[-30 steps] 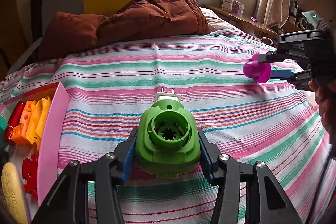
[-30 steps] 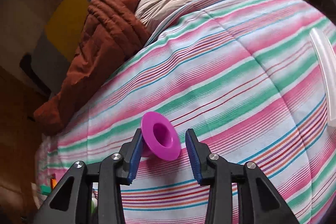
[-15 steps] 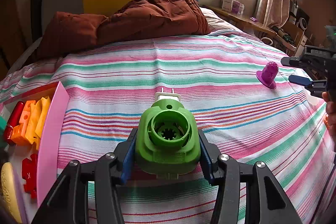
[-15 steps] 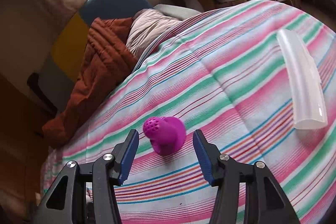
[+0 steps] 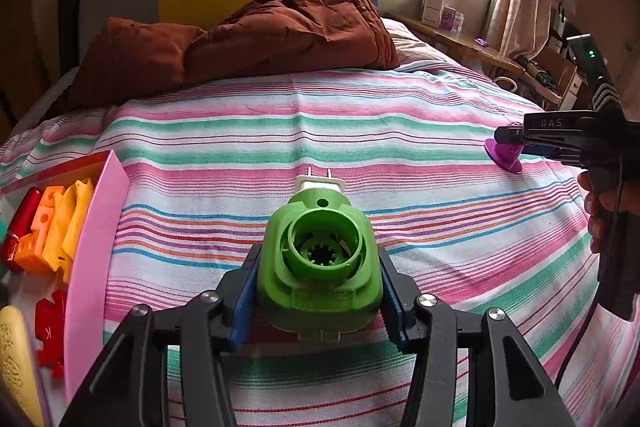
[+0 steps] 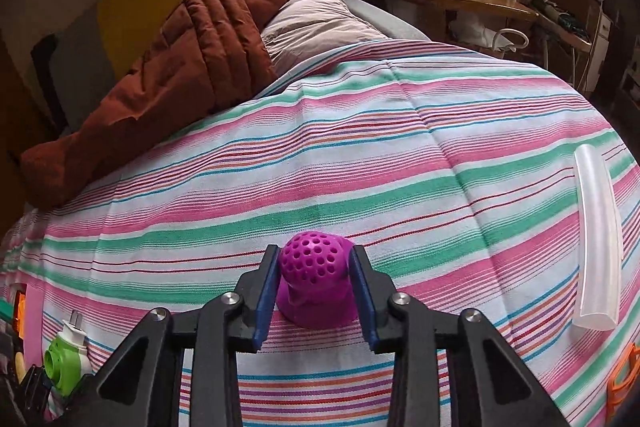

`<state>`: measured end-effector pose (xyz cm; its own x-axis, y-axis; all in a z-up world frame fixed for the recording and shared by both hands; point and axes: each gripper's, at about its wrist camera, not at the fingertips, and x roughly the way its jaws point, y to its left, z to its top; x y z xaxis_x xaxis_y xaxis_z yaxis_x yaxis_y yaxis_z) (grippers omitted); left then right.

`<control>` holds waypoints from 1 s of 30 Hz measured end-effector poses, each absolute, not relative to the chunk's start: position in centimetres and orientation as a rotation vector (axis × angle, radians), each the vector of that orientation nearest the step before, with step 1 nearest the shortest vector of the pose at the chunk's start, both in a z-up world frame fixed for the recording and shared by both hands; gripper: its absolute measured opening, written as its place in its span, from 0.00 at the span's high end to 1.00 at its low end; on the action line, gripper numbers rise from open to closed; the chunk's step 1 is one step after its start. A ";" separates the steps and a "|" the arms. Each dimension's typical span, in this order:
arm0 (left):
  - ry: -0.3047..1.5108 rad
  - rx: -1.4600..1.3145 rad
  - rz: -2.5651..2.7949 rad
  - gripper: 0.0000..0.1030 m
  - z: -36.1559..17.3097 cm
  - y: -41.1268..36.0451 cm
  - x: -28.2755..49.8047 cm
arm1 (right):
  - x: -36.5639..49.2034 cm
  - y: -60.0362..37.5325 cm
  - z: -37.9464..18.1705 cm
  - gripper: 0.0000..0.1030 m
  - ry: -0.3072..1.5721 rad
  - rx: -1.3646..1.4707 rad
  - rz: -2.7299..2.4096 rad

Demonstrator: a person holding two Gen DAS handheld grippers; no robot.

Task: Organize rigid objects
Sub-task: 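Carry the green plug piece into the tray and open the left gripper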

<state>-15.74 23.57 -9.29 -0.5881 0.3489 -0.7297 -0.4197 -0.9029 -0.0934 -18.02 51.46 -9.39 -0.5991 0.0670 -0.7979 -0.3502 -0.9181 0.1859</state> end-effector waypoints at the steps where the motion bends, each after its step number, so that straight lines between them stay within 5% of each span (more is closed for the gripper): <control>1: 0.118 -1.106 2.465 0.49 -9.3 23.5 -15.8 | -17.7 51.6 -9.4 0.67 0.501 -1.262 2.562; 15: 0.045 -1.117 2.436 0.49 -9.2 22.8 -16.1 | -9.9 46.6 -7.9 0.68 0.925 -1.365 2.496; 25: 0.115 -1.164 2.396 0.29 -8.5 23.6 -16.1 | -10.0 43.7 -8.5 0.68 0.768 -1.373 2.623; 30: 0.169 -1.166 2.446 0.29 -8.2 24.1 -16.6 | -10.2 43.7 -8.0 0.68 0.747 -1.361 2.644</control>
<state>-16.62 24.10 -8.23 -0.5577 0.3220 -0.7650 -0.4242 -0.9028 -0.0707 -10.16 43.70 -7.97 -0.6037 -0.1512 -0.7827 -0.2807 -0.8786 0.3862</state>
